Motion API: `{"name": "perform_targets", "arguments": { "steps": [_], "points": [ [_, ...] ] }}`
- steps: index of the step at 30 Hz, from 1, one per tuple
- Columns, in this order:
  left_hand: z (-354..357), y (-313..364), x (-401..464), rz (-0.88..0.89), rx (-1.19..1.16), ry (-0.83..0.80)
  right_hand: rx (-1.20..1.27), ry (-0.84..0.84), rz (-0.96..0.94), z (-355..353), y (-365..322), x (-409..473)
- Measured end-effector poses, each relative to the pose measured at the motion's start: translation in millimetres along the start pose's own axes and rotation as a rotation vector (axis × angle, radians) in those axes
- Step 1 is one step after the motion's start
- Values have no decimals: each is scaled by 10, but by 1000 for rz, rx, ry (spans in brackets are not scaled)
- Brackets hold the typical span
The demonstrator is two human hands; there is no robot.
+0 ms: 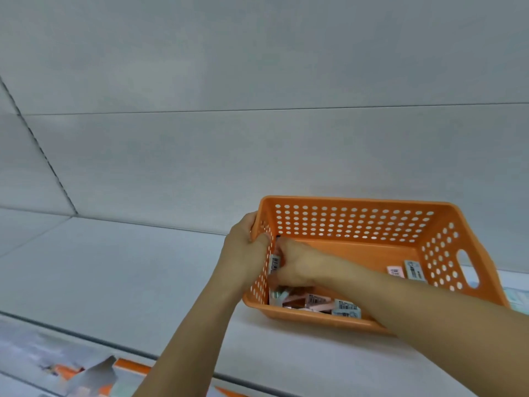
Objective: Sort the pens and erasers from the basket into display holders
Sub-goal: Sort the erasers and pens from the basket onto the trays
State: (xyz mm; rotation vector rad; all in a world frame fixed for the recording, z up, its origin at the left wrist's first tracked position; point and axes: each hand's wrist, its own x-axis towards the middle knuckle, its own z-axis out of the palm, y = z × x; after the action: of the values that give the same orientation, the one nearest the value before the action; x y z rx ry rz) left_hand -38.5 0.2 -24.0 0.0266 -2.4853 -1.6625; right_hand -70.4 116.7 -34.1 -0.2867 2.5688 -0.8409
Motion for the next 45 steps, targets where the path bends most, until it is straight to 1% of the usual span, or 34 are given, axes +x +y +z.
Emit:
{"name": "perform_targets", "arguments": {
  "steps": [2, 5, 7, 10, 12, 14, 15, 16, 17, 18, 19, 21, 23, 25, 27, 30, 33, 36, 40, 43, 45],
  "points": [
    [8, -3, 10, 2, -1, 5, 6, 4, 19, 12, -3, 14],
    [18, -18, 31, 9, 16, 13, 150, -81, 102, 9, 26, 29],
    [17, -31, 42, 11, 35, 19, 254, -107, 127, -11, 61, 23],
    [18, -39, 47, 6, 87, 26, 339, -106, 109, -70, 91, -22],
    [16, -49, 39, 31, 203, 59, 343, -75, 79, -147, 111, -94],
    [-8, -63, 16, 180, 455, 164, 337, -20, 50, -269, 151, -203],
    [-19, -47, -9, 296, 562, 218, 334, 12, 38, -345, 182, -271],
    [-23, 0, -40, 408, 621, 239, 335, 42, 27, -427, 221, -348],
    [-19, 57, -67, 496, 647, 213, 335, 72, 18, -511, 266, -429],
    [-3, 125, -91, 557, 663, 150, 331, 104, 10, -596, 316, -511],
    [29, 186, -102, 578, 680, 50, 323, 138, 5, -676, 374, -593],
    [136, 276, -75, 498, 765, -239, 294, 200, 1, -810, 496, -752],
    [269, 305, -19, 345, 873, -529, 259, 251, -1, -901, 619, -888],
    [380, 256, 53, 241, 958, -713, 233, 290, -2, -946, 723, -990],
    [461, 200, 132, 214, 999, -808, 216, 308, -2, -952, 803, -1054],
    [550, 217, 212, 231, 977, -901, 202, 304, 0, -926, 880, -1098],
    [645, 233, 220, 265, 984, -938, 178, 313, -8, -905, 918, -1124],
    [705, 187, 234, 211, 987, -935, 173, 334, -29, -892, 934, -1146],
    [688, 118, 270, 188, 1083, -936, 200, 355, -55, -891, 957, -1149],
    [631, 90, 286, 210, 1003, -916, 239, 344, -83, -906, 976, -1163],
    [567, 117, 295, 223, 902, -858, 256, 344, -110, -913, 977, -1191]
  ]
}}
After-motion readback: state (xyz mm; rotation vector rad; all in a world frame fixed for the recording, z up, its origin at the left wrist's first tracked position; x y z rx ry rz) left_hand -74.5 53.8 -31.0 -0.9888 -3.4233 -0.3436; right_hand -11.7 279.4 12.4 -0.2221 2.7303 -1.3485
